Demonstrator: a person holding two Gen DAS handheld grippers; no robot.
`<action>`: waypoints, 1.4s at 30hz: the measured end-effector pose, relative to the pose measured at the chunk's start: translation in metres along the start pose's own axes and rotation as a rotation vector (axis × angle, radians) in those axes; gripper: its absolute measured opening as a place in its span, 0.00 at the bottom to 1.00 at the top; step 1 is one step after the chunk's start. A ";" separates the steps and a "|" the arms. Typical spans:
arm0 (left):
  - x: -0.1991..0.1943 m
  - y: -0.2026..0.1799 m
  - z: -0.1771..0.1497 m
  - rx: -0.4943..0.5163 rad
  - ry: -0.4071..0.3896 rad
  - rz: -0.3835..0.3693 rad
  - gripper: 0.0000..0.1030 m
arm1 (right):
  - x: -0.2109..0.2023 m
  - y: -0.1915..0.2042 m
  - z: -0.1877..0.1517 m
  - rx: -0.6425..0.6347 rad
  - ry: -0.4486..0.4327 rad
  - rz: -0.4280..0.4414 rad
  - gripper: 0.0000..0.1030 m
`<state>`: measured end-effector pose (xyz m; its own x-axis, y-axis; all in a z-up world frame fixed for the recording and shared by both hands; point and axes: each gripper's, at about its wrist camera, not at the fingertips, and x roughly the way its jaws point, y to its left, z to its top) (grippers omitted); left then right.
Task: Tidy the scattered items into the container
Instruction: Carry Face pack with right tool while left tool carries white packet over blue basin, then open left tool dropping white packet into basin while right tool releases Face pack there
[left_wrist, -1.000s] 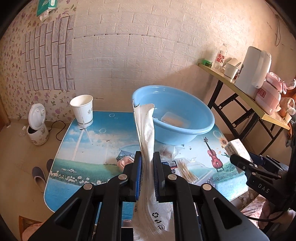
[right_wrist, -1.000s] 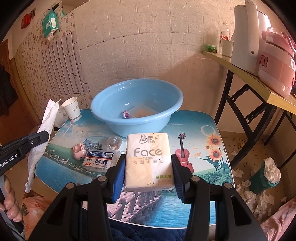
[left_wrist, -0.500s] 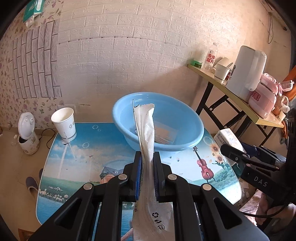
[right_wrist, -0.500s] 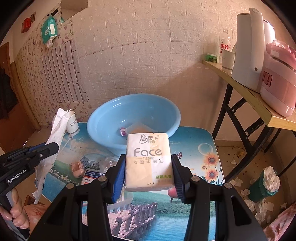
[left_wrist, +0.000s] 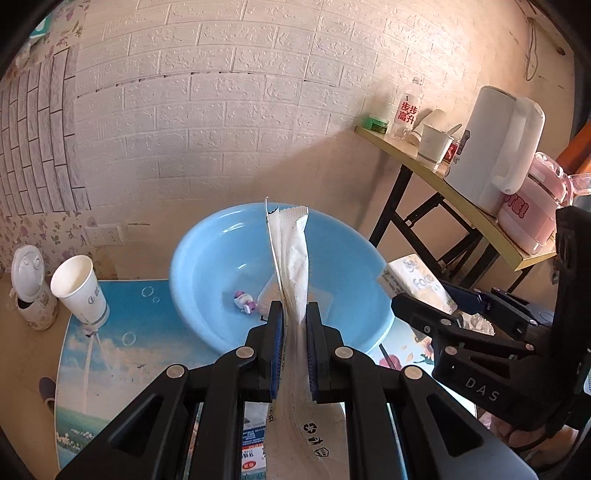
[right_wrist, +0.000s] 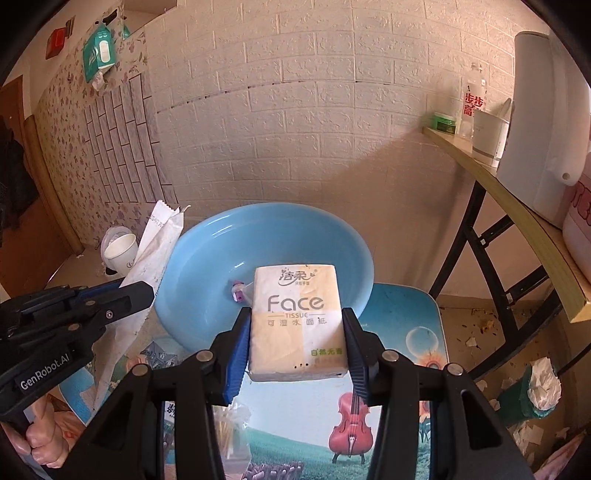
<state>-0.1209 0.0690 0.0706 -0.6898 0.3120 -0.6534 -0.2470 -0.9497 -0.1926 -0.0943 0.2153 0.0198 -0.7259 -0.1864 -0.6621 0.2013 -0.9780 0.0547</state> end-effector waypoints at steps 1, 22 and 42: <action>0.005 0.000 0.003 0.002 0.005 -0.010 0.10 | 0.004 -0.002 0.003 0.000 0.004 0.002 0.47; 0.092 0.012 0.015 -0.043 0.112 -0.131 0.13 | 0.062 -0.003 0.003 -0.016 0.069 0.004 0.47; 0.077 0.036 0.009 -0.099 0.106 -0.085 0.59 | 0.065 -0.004 0.000 -0.034 0.075 -0.019 0.47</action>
<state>-0.1892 0.0587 0.0197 -0.5924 0.3915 -0.7041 -0.2298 -0.9198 -0.3180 -0.1426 0.2070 -0.0232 -0.6785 -0.1589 -0.7172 0.2110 -0.9773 0.0169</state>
